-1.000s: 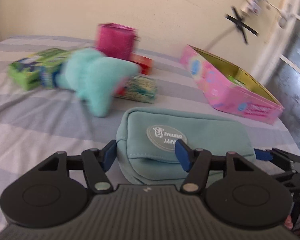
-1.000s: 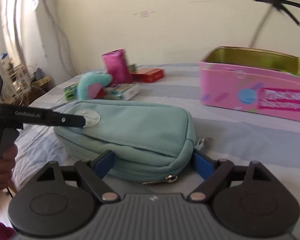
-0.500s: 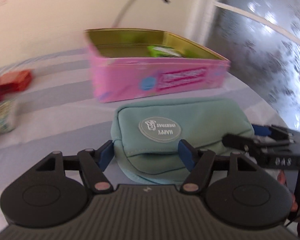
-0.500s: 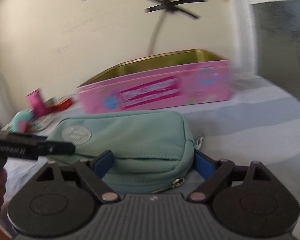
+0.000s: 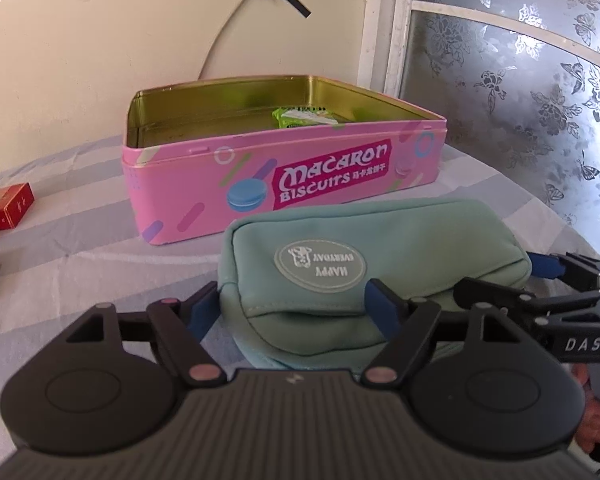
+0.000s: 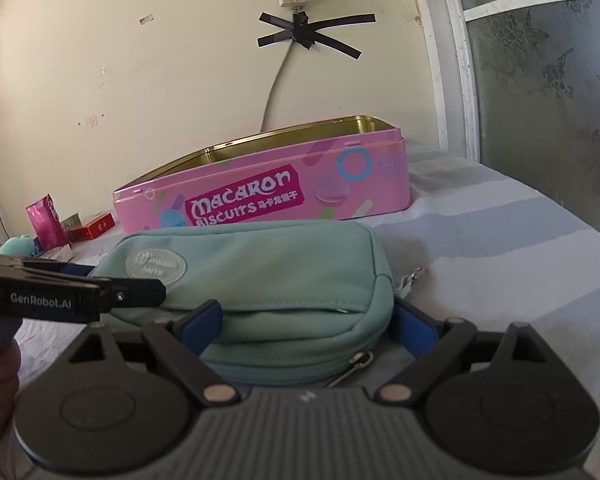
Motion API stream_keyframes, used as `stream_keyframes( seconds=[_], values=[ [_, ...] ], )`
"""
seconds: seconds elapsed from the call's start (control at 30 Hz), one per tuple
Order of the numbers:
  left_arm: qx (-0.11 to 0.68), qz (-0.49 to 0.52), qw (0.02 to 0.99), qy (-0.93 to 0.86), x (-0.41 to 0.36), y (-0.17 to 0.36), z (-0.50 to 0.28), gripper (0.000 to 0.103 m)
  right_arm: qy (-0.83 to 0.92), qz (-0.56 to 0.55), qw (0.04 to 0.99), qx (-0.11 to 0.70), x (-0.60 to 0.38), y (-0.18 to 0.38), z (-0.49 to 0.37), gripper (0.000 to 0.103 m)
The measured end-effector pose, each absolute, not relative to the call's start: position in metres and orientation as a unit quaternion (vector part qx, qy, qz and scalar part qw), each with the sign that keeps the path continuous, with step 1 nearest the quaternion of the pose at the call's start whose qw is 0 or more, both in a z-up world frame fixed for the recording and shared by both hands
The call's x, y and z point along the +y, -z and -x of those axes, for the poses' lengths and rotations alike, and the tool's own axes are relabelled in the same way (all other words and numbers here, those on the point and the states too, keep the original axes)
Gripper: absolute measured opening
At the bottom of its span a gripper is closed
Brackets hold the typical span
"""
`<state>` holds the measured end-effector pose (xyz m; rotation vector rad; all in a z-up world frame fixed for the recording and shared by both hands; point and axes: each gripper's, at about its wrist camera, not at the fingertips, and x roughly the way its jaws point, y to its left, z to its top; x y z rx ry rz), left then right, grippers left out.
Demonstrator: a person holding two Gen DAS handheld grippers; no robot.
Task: Organize objects
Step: 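Carry the pouch in the right gripper over the pink tin and lower it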
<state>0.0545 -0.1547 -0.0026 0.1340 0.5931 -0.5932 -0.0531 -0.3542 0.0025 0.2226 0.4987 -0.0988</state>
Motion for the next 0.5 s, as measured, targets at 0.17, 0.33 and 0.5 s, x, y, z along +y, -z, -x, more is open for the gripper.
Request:
stream_keyframes(
  seconds=[0.17, 0.33, 0.5],
  values=[
    [0.29, -0.055, 0.91, 0.291, -0.155, 0.003, -0.057, 0.081, 0.063, -0.106, 0.962, 0.244, -0.352, -0.002, 0.056, 0.089],
    [0.289, -0.048, 0.91, 0.293, -0.155, 0.003, -0.056, 0.077, 0.078, -0.102, 0.962, 0.241, -0.345, -0.002, 0.057, 0.08],
    [0.295, -0.01, 0.908, 0.297, -0.143, -0.008, -0.056, 0.072, 0.104, -0.06, 0.972, 0.203, -0.328, -0.011, 0.07, 0.071]
  ],
)
